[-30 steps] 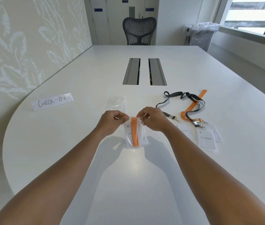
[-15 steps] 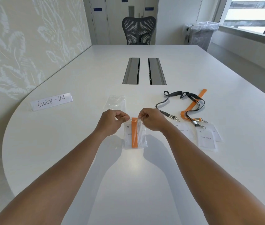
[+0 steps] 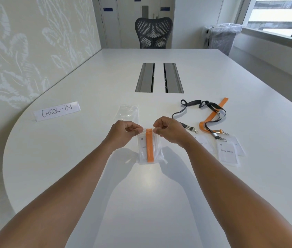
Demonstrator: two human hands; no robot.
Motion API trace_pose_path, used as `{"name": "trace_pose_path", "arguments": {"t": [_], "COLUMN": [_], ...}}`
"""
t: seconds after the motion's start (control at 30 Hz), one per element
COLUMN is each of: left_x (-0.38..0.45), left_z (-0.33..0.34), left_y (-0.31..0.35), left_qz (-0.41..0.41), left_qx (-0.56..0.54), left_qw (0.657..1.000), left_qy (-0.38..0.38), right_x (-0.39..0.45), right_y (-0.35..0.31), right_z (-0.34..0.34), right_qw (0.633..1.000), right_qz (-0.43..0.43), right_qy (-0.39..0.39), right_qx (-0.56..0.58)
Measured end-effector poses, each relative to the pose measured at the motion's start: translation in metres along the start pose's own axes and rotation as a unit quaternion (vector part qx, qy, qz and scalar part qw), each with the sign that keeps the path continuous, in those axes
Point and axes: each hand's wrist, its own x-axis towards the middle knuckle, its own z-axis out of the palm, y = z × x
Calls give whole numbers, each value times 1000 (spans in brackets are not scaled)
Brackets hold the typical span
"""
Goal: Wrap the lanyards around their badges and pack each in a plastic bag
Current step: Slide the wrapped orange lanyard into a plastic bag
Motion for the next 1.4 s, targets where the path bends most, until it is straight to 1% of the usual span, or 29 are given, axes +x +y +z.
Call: {"name": "trace_pose_path", "arguments": {"t": [0.1,0.2,0.37,0.53,0.77,0.87,1.03,1.17,1.3,1.4], "left_x": [-1,-5,-5,-4,-5,-5,-6,-8,-8,-8], "left_z": [-2,-3,-6,-8,-8,-8,-8,-8,-5,-1], "left_y": [-5,-11,-7,-4,0,0,0,-1,-2,-2], "left_qz": [-43,-62,-69,-75,-69,-65,-60,-81,-117,-134], "left_qx": [-48,-62,-91,-108,-95,-92,-104,-126,-156,-167], "left_qw": [998,995,993,991,993,993,993,988,981,977], "left_qy": [-23,-44,-24,-18,-30,-29,-22,-30,-22,3], "right_x": [0,0,2,1,-1,0,3,4,3,4], "right_y": [3,7,8,4,-7,-12,-20,-25,-27,-24], "right_z": [0,-1,-3,-6,-2,-2,-3,-4,-2,0], "right_qw": [1000,999,998,1000,996,989,975,964,961,970], "right_qz": [-3,-3,7,12,-21,-40,-45,-45,-46,-37], "right_qy": [19,36,24,-4,-56,-81,-121,-145,-148,-135], "right_qx": [7,27,50,17,-62,-115,-180,-217,-230,-198]}}
